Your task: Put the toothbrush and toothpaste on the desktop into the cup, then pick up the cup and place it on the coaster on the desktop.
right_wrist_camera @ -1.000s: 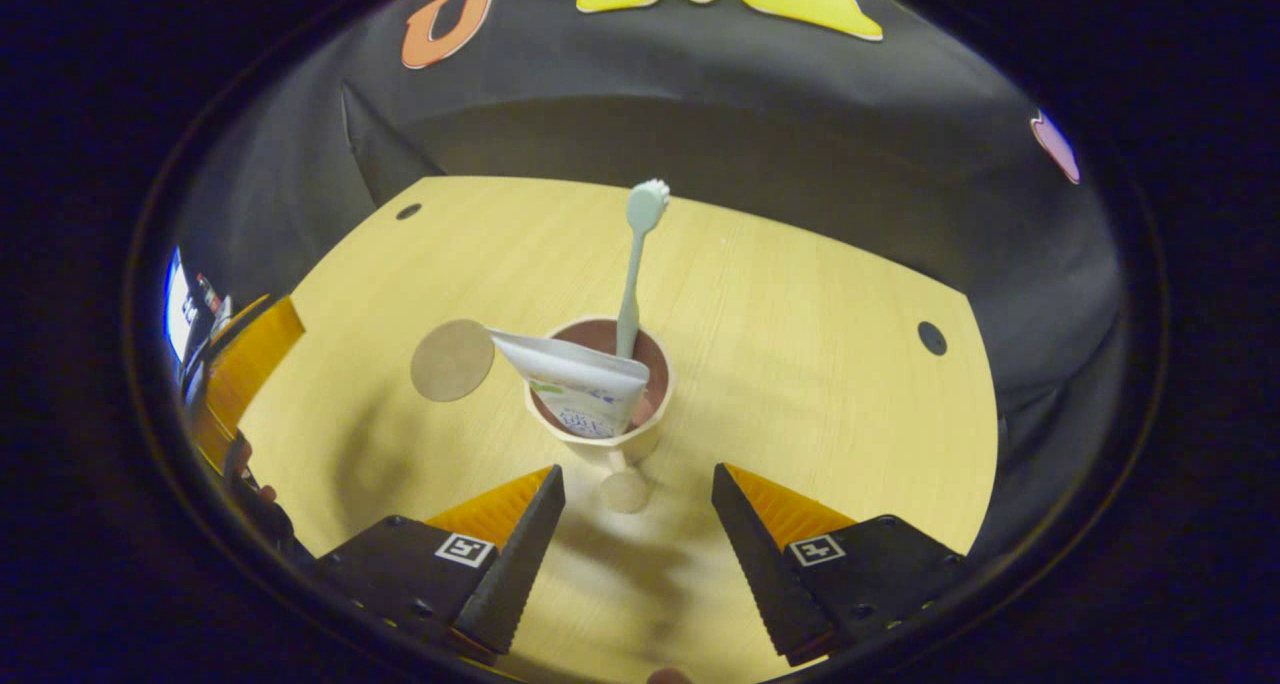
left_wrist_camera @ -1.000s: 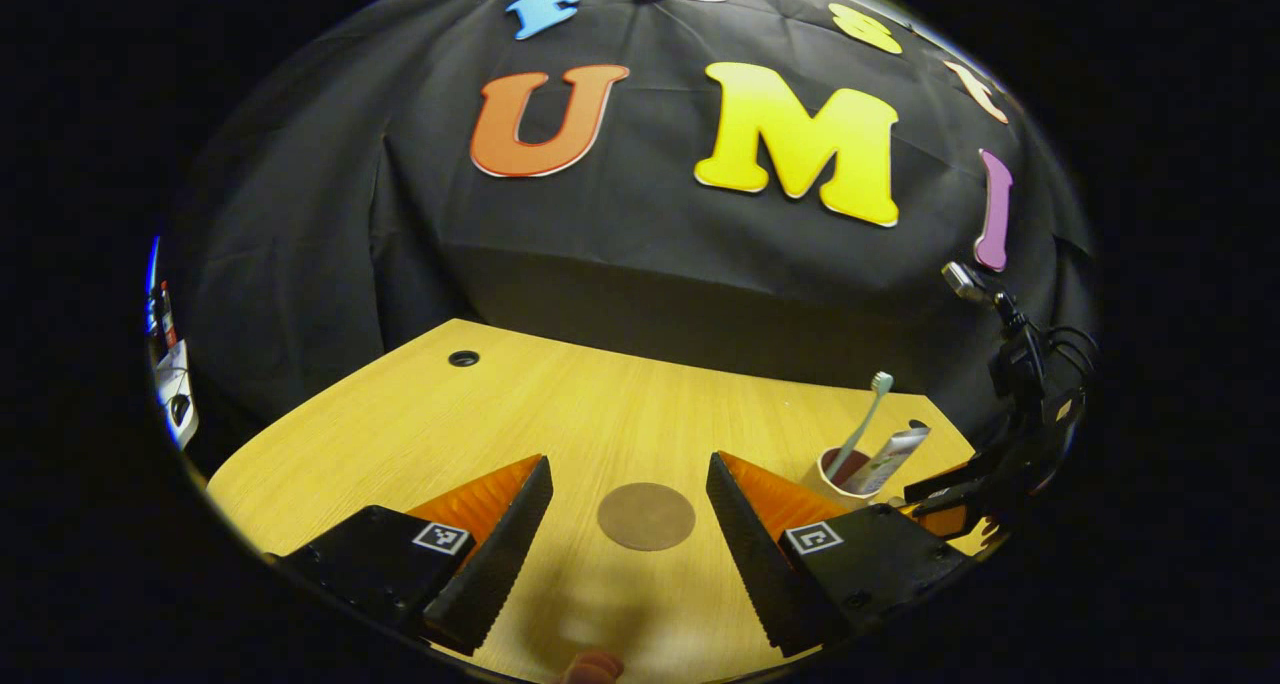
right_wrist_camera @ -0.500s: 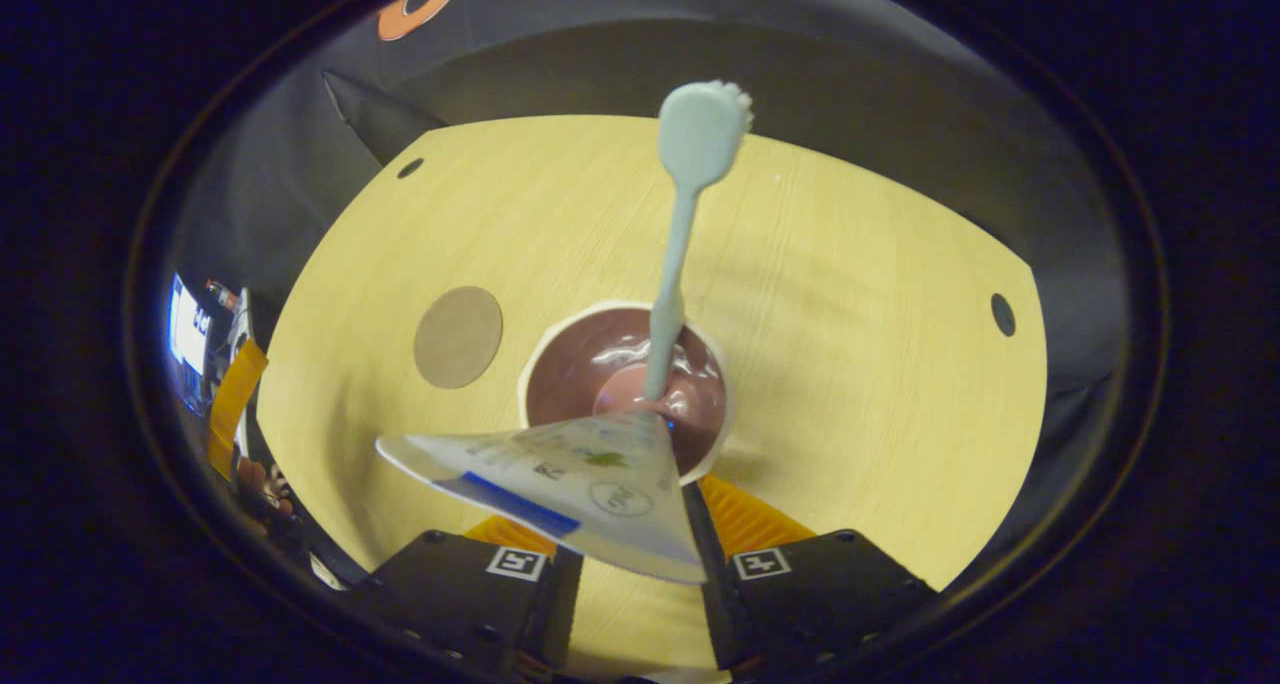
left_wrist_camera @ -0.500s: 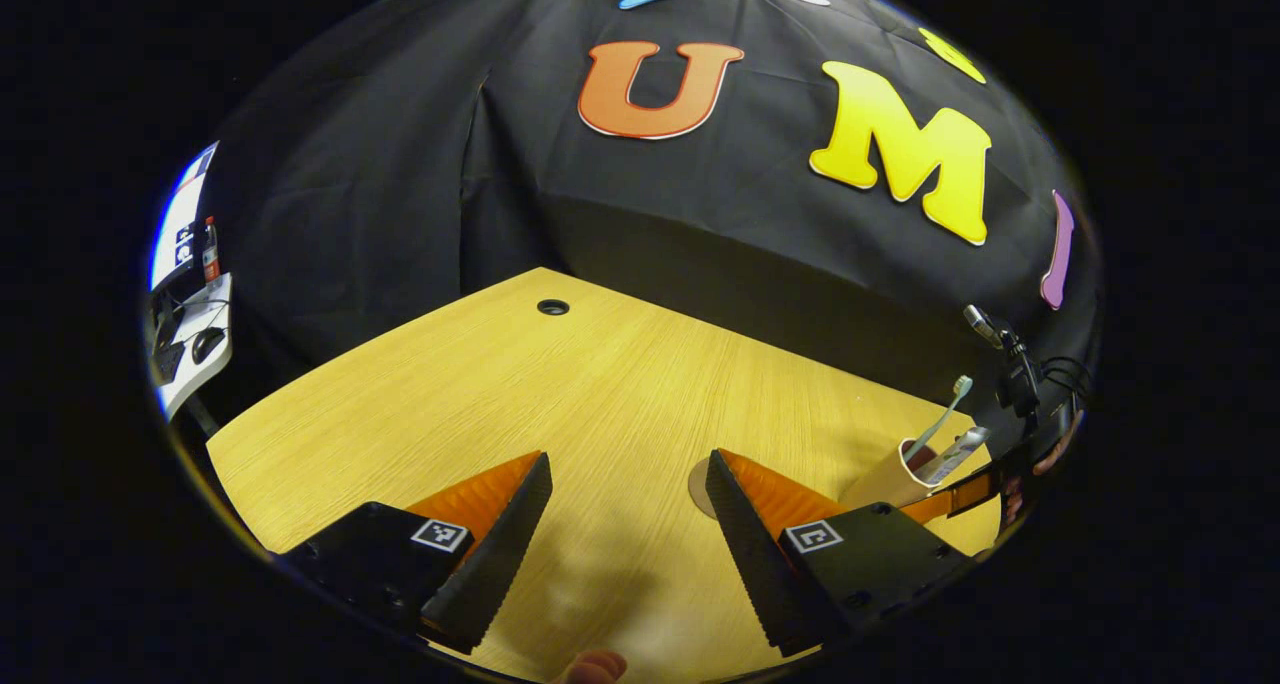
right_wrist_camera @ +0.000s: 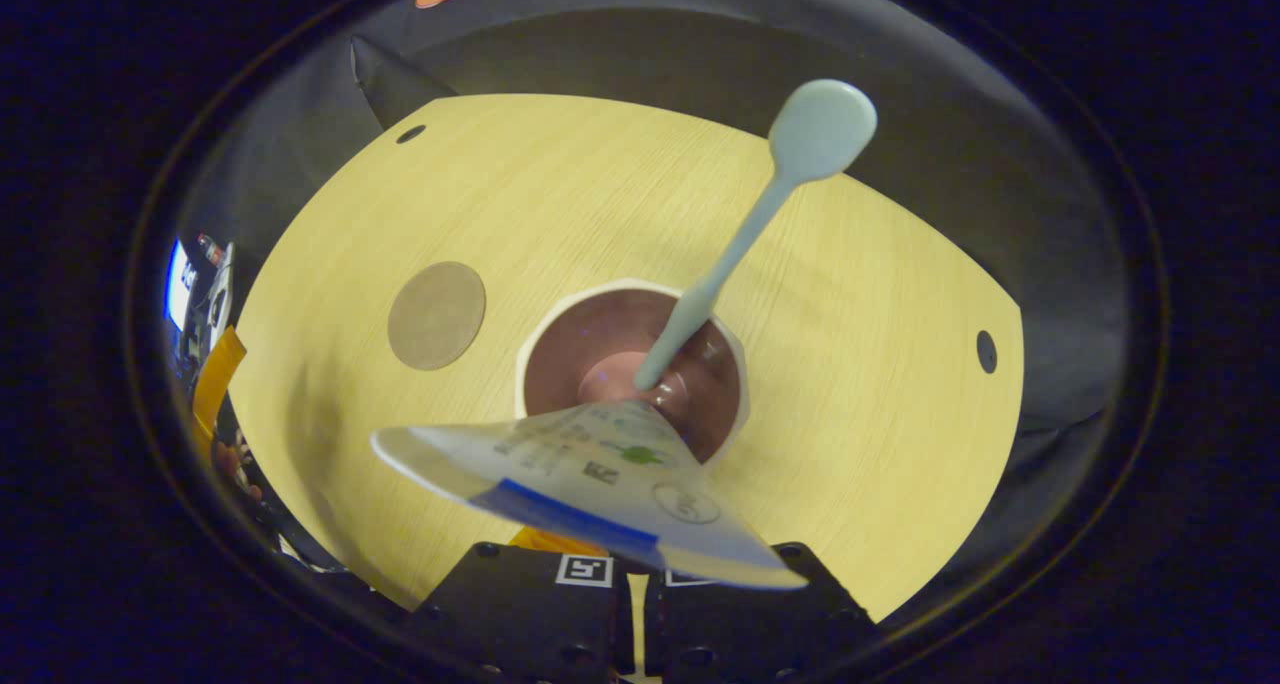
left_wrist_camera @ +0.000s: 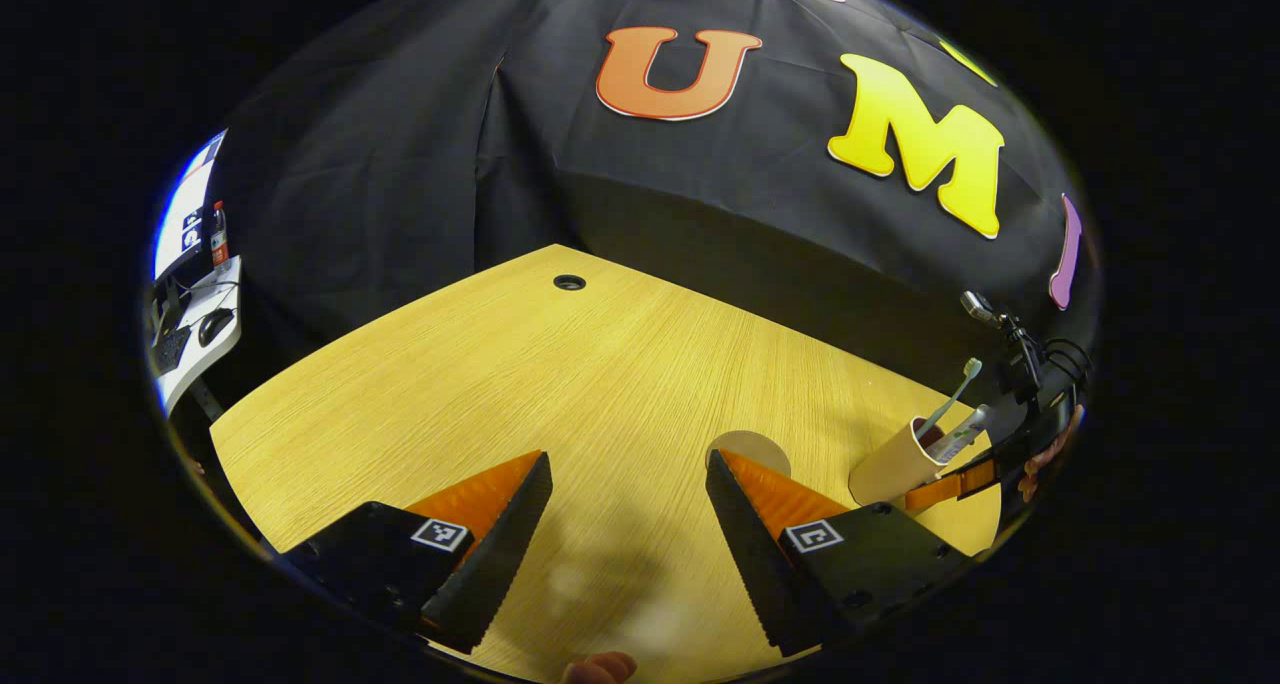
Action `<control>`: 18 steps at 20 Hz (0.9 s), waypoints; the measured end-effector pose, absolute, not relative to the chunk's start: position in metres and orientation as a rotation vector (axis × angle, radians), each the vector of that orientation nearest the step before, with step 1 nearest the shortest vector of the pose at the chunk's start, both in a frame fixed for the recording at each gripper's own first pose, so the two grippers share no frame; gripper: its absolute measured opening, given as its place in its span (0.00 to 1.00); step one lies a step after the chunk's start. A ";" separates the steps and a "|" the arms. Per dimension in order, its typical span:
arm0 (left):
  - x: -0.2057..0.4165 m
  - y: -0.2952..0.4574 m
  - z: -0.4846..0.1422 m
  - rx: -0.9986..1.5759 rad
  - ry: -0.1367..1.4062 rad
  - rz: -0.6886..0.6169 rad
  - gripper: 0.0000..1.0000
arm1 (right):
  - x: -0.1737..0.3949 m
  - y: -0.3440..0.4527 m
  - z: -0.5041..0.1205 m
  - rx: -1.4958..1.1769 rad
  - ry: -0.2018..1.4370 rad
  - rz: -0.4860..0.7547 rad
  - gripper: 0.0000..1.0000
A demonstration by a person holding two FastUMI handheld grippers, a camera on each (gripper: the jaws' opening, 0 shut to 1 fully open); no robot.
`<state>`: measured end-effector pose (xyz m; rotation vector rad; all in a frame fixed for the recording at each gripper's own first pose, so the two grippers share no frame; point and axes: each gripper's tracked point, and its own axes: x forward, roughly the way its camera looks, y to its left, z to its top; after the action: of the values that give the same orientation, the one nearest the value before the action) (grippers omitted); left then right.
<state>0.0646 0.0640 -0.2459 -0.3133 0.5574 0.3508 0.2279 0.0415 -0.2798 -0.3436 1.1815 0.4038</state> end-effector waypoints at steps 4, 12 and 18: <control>0.052 0.071 -0.249 -0.311 0.558 0.352 0.99 | 0.234 0.053 -0.260 -0.398 1.106 0.413 0.05; 0.024 0.090 -0.234 -0.254 0.551 0.352 0.99 | 0.220 0.148 -0.246 -0.432 1.049 0.533 0.06; -0.005 0.097 -0.232 -0.215 0.573 0.329 0.99 | 0.214 0.201 -0.259 -0.486 1.068 0.570 0.05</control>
<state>-0.0053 0.0972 -0.2319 -0.2155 0.5731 0.3289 0.2141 0.2005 -0.2594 -0.4862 1.0679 0.5696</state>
